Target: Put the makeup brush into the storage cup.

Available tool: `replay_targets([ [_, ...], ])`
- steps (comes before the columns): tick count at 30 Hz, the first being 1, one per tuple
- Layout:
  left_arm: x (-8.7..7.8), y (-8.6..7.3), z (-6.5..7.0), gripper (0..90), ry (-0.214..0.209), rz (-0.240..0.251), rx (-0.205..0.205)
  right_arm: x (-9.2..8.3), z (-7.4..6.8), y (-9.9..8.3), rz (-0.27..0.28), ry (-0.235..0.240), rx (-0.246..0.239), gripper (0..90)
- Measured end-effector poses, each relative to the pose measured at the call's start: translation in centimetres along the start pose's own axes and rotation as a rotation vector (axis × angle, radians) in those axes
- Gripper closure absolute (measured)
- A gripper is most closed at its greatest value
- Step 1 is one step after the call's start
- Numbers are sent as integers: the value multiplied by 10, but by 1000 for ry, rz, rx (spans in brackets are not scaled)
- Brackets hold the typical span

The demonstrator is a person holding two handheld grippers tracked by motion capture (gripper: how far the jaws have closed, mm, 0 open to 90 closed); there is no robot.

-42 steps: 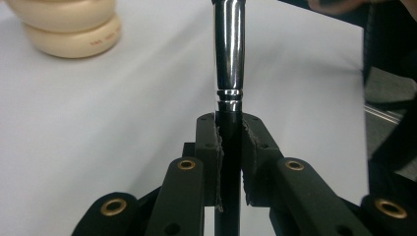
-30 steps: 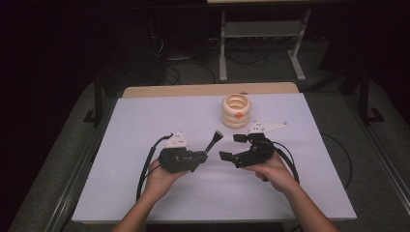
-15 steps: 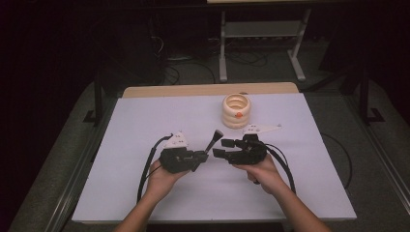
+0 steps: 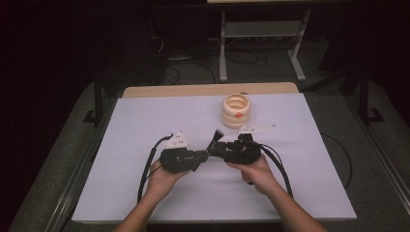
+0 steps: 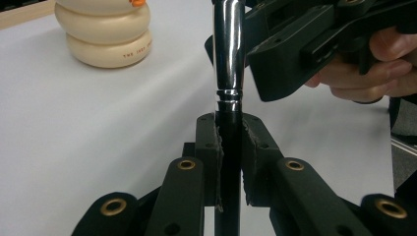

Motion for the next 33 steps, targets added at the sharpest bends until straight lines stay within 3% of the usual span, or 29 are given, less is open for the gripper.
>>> replay_targets([
  [13,4,0,4,794,-5,0,9,3,0,2,30,40,48,743],
  [29,7,-2,3,780,-18,-1,-4,4,-2,1,29,40,24,767],
  [33,7,-2,2,729,-11,-4,-1,3,-3,1,27,37,18,768],
])
Point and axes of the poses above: each handheld gripper's, and its own axes: x roughly forward along the jaws, y roughly out of its top, z roughly to its right, the point moved 3 cm from there along x, roughly forward along the jaws, and after that the axes turned 4 degrees about x, right-handed, at the moved point
